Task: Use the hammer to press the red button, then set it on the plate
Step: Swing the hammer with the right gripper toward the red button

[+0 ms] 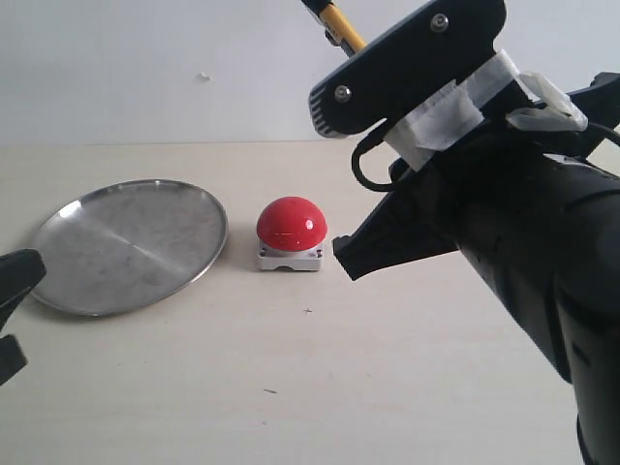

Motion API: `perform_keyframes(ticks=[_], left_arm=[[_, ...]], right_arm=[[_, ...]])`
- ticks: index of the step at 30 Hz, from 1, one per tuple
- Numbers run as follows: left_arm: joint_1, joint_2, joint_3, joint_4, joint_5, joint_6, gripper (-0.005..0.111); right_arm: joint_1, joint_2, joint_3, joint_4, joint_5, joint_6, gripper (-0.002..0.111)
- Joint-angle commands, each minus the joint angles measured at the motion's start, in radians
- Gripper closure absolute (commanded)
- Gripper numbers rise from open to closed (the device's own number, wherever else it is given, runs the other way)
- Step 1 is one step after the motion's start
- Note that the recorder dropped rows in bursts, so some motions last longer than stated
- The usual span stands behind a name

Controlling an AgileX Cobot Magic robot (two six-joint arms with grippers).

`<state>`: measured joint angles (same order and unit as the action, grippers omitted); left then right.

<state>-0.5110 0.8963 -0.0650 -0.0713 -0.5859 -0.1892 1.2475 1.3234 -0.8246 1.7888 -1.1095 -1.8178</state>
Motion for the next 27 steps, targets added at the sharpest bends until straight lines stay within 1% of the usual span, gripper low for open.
perform_keyframes(ticks=[1, 2, 3, 4, 5, 6, 8, 9, 10, 11, 12, 15, 18, 22, 27], left_arm=[[0.001, -0.189, 0.065, 0.015, -0.026, -0.028, 0.107], [0.001, -0.231, 0.065, 0.015, -0.007, -0.028, 0.107], [0.001, -0.264, 0.065, 0.015, 0.048, -0.028, 0.107], [0.001, -0.331, 0.065, 0.015, 0.148, -0.028, 0.107], [0.001, -0.351, 0.065, 0.015, 0.184, -0.026, 0.107], [0.001, -0.388, 0.065, 0.015, 0.250, -0.016, 0.107], [0.001, -0.411, 0.065, 0.015, 0.294, -0.001, 0.107], [0.001, -0.412, 0.065, 0.015, 0.304, 0.007, 0.107], [0.002, -0.412, 0.065, 0.015, 0.308, 0.040, 0.107], [0.002, -0.412, 0.065, 0.015, 0.312, 0.038, 0.107], [0.002, -0.412, 0.065, 0.015, 0.316, 0.030, 0.107], [0.002, -0.412, 0.065, 0.015, 0.319, 0.024, 0.107], [0.002, -0.412, 0.065, 0.013, 0.329, 0.009, 0.107], [0.002, -0.412, 0.065, 0.013, 0.329, 0.009, 0.107], [0.002, -0.412, 0.065, 0.013, 0.329, 0.009, 0.107]], right_arm=[[-0.005, -0.020, -0.009, -0.044, -0.025, 0.018, 0.108], [-0.005, -0.020, -0.009, -0.044, -0.025, 0.018, 0.108], [-0.005, -0.018, -0.009, -0.044, -0.025, 0.018, 0.108], [-0.005, -0.018, -0.009, -0.044, -0.018, 0.023, 0.108], [-0.005, -0.018, -0.006, -0.044, -0.016, 0.030, 0.108], [-0.005, -0.018, 0.008, -0.044, 0.004, 0.033, 0.108], [-0.005, -0.018, 0.038, -0.044, 0.061, 0.073, 0.108], [-0.005, -0.018, 0.047, -0.044, 0.091, 0.095, 0.108], [-0.005, -0.018, 0.066, -0.044, 0.186, 0.144, 0.108], [-0.005, -0.018, 0.073, -0.044, 0.232, 0.168, 0.108], [-0.005, -0.018, 0.082, -0.044, 0.315, 0.218, 0.108], [-0.005, -0.018, 0.110, -0.044, 0.307, 0.287, 0.108], [-0.005, -0.018, 0.138, -0.044, 0.284, 0.251, 0.108], [-0.005, -0.018, 0.138, -0.044, 0.317, 0.257, 0.108], [-0.005, -0.018, 0.138, -0.044, 0.310, 0.257, 0.108]])
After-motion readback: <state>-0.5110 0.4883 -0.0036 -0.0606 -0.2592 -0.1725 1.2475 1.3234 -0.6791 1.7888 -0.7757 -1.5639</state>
